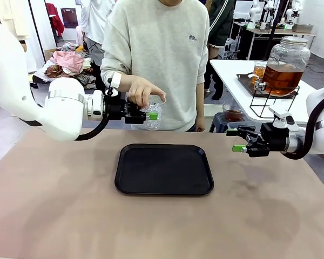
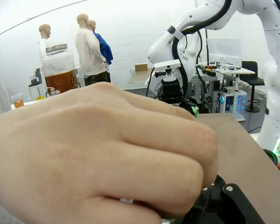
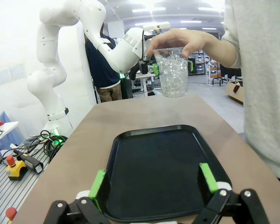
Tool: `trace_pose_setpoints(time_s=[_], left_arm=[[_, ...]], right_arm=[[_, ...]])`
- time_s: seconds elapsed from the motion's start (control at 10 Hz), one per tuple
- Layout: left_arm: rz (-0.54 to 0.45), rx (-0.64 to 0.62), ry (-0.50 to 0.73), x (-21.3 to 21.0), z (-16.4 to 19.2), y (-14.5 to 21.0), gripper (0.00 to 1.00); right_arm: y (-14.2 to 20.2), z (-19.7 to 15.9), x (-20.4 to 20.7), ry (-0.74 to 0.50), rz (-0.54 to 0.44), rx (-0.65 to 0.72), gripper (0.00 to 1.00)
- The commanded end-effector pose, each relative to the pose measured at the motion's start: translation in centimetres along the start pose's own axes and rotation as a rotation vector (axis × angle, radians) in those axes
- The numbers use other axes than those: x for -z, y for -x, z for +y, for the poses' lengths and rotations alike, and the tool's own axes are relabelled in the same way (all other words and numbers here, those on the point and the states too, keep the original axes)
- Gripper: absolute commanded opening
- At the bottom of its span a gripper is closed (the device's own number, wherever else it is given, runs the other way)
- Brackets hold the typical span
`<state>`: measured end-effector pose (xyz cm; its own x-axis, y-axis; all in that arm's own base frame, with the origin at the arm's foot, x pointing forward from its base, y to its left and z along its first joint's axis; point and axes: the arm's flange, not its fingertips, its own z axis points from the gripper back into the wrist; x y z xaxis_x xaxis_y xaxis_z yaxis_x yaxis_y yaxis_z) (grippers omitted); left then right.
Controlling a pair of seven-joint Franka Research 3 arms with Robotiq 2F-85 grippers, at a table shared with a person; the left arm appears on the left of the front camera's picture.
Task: Pour the drink into the iced cup.
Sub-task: Open the gripper to release the iced cup you were holding.
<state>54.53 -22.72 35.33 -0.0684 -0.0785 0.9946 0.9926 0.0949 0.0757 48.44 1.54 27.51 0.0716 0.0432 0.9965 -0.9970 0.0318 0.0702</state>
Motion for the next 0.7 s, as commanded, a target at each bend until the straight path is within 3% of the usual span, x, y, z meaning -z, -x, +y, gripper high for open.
trace_pose_setpoints(time_s=[0.0, 0.4, 0.6], left_arm=[[-0.007, 0.010, -0.006, 0.01, -0.08, -0.34, 0.80], [0.000, 0.000, 0.000, 0.00, 0.00, -0.01, 0.80], [-0.014, 0.009, 0.007, -0.56, 0.20, 0.17, 1.00]], right_arm=[[-0.24, -0.07, 0.07, 0.000, 0.004, -0.006, 1.00], [-0.24, -0.07, 0.07, 0.000, 0.004, -0.006, 1.00], [-0.24, -0.07, 0.07, 0.000, 0.004, -0.006, 1.00]])
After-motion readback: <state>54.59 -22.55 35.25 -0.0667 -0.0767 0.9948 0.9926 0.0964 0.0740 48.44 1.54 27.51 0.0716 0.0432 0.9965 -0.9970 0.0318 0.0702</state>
